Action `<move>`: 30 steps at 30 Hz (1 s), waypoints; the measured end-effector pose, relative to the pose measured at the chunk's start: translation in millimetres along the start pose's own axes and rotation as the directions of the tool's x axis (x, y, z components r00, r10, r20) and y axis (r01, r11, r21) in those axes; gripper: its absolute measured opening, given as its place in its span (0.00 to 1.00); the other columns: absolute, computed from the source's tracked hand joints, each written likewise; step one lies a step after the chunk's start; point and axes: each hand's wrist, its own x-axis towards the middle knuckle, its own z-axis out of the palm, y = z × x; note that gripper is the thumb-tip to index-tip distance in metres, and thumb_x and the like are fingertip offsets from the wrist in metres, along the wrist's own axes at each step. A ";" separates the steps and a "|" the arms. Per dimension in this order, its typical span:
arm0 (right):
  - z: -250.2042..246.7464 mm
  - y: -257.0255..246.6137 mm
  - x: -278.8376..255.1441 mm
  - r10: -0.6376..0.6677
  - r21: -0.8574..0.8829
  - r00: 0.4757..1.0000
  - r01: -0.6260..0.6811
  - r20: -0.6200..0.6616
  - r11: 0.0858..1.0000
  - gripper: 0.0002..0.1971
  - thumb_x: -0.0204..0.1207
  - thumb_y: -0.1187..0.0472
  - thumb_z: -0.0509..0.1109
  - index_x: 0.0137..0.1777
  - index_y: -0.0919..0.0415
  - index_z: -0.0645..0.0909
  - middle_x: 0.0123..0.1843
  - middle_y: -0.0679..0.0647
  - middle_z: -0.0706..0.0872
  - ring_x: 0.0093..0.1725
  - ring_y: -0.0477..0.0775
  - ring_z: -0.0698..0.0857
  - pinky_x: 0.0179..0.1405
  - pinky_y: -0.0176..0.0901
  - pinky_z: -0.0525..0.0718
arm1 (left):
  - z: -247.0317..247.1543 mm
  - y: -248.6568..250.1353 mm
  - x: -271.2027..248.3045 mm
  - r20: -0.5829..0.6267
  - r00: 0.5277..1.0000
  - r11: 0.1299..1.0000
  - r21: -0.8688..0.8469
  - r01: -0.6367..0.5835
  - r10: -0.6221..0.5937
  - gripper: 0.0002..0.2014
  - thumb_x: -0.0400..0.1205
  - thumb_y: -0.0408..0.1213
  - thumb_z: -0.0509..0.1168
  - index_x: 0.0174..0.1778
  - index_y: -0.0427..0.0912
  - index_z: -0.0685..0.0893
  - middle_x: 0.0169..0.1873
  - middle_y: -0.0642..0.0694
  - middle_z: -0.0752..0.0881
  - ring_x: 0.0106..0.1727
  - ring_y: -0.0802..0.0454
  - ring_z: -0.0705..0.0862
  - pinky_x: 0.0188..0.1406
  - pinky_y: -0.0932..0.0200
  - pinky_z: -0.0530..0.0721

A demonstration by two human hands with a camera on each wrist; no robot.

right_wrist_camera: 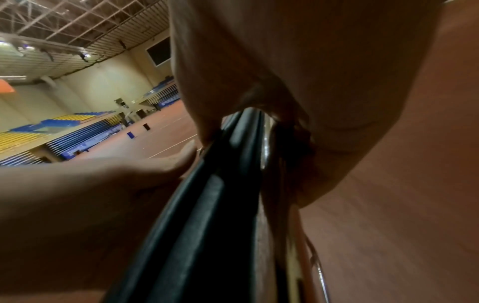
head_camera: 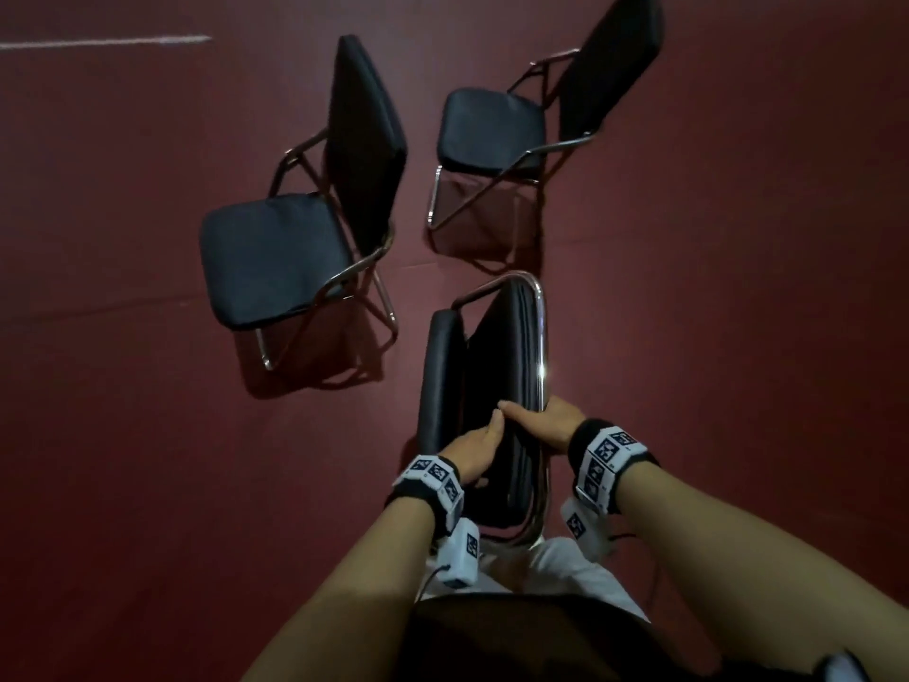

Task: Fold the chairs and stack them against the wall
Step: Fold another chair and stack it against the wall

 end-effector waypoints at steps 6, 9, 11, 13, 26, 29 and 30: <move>-46.7 64.9 -4.4 0.050 -0.103 0.994 -0.060 -0.094 0.993 0.36 0.63 0.27 0.68 0.62 0.53 0.81 0.54 0.50 0.87 0.48 0.54 0.86 0.49 0.42 0.86 | 40.6 38.4 38.9 0.080 0.988 0.992 0.007 0.129 -0.129 0.35 0.84 0.68 0.50 0.80 0.49 0.74 0.73 0.49 0.80 0.58 0.50 0.88 0.53 0.47 0.91; -64.5 99.1 -5.5 0.100 -0.074 0.991 -0.106 -0.084 0.992 0.33 0.67 0.33 0.73 0.63 0.57 0.79 0.54 0.50 0.85 0.49 0.56 0.86 0.46 0.41 0.84 | 71.5 57.4 52.5 0.071 0.982 0.971 0.178 0.161 -0.176 0.36 0.83 0.70 0.49 0.75 0.46 0.79 0.64 0.46 0.87 0.52 0.47 0.92 0.52 0.46 0.92; -88.1 142.1 -4.0 0.156 0.023 0.983 -0.155 -0.100 0.988 0.33 0.68 0.39 0.78 0.65 0.61 0.77 0.54 0.53 0.84 0.50 0.57 0.86 0.44 0.42 0.84 | 108.5 87.2 68.0 0.075 0.982 0.934 0.327 0.142 -0.176 0.37 0.82 0.72 0.47 0.70 0.49 0.83 0.58 0.44 0.89 0.51 0.46 0.92 0.55 0.44 0.91; -98.2 160.6 -3.2 0.174 0.049 0.981 -0.170 -0.090 0.984 0.34 0.66 0.43 0.80 0.67 0.62 0.77 0.54 0.53 0.84 0.46 0.54 0.85 0.43 0.42 0.86 | 125.8 106.5 75.9 0.035 0.991 0.903 0.417 0.102 -0.127 0.37 0.84 0.71 0.46 0.66 0.46 0.86 0.56 0.42 0.90 0.52 0.44 0.91 0.56 0.44 0.90; -150.3 291.3 -8.5 0.245 0.152 0.969 -0.236 -0.041 0.960 0.33 0.68 0.38 0.79 0.65 0.61 0.81 0.56 0.56 0.88 0.51 0.59 0.88 0.50 0.49 0.90 | 244.1 296.6 166.3 0.536 0.816 -0.574 0.746 -0.338 0.216 0.44 0.73 0.41 0.71 0.84 0.59 0.58 0.85 0.40 0.52 0.85 0.33 0.51 0.78 0.26 0.58; -152.2 296.7 -4.5 0.277 0.206 0.960 -0.262 -0.048 0.943 0.34 0.70 0.40 0.78 0.69 0.63 0.77 0.60 0.59 0.86 0.54 0.61 0.87 0.50 0.49 0.88 | 283.7 314.8 200.3 0.509 0.854 -0.758 0.514 -0.402 -0.108 0.48 0.73 0.51 0.75 0.86 0.58 0.55 0.87 0.43 0.50 0.87 0.36 0.46 0.77 0.18 0.45; -156.4 287.3 -4.4 0.257 0.201 0.965 -0.244 -0.043 0.949 0.36 0.71 0.40 0.77 0.71 0.63 0.75 0.63 0.60 0.84 0.57 0.62 0.86 0.52 0.49 0.87 | 281.8 317.3 195.8 0.429 0.888 -0.776 0.499 -0.386 -0.166 0.46 0.73 0.51 0.76 0.85 0.55 0.59 0.85 0.41 0.58 0.86 0.37 0.54 0.77 0.17 0.46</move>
